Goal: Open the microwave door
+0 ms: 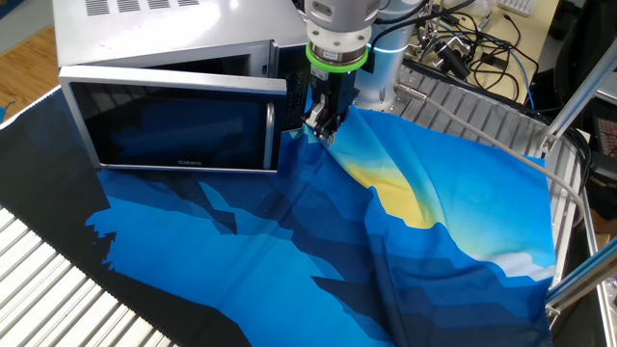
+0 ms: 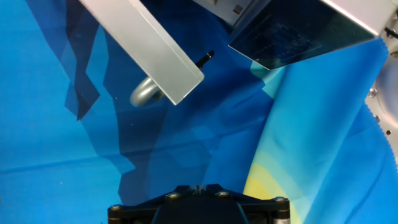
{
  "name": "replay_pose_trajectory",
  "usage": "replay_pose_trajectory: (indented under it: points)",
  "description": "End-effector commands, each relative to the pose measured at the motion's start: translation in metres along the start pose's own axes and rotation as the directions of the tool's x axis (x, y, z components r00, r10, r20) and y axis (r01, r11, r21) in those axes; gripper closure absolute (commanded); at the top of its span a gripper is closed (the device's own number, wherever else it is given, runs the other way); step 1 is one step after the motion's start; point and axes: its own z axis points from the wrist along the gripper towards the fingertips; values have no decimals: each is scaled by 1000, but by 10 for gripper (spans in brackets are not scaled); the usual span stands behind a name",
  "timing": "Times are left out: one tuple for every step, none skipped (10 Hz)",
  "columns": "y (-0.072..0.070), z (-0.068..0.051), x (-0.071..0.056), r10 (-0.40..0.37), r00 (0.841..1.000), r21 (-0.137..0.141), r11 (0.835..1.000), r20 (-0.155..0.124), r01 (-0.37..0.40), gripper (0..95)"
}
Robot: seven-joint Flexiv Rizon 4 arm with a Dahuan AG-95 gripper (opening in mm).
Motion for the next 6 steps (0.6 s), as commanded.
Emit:
replay_pose_trajectory:
  points:
    - [0, 0, -1, -2, 1000, 0, 1000, 2, 2, 950]
    - [0, 1, 0, -2, 1000, -1, 1000, 2, 2, 950]
    - [0, 2, 0, 0, 1000, -1, 1000, 4, 0, 950]
    - [0, 2, 0, -1, 1000, -1, 1000, 5, 1, 950]
    - [0, 2, 0, -2, 1000, -1, 1000, 7, 2, 950]
    - [0, 2, 0, -8, 1000, -1, 1000, 7, 8, 950]
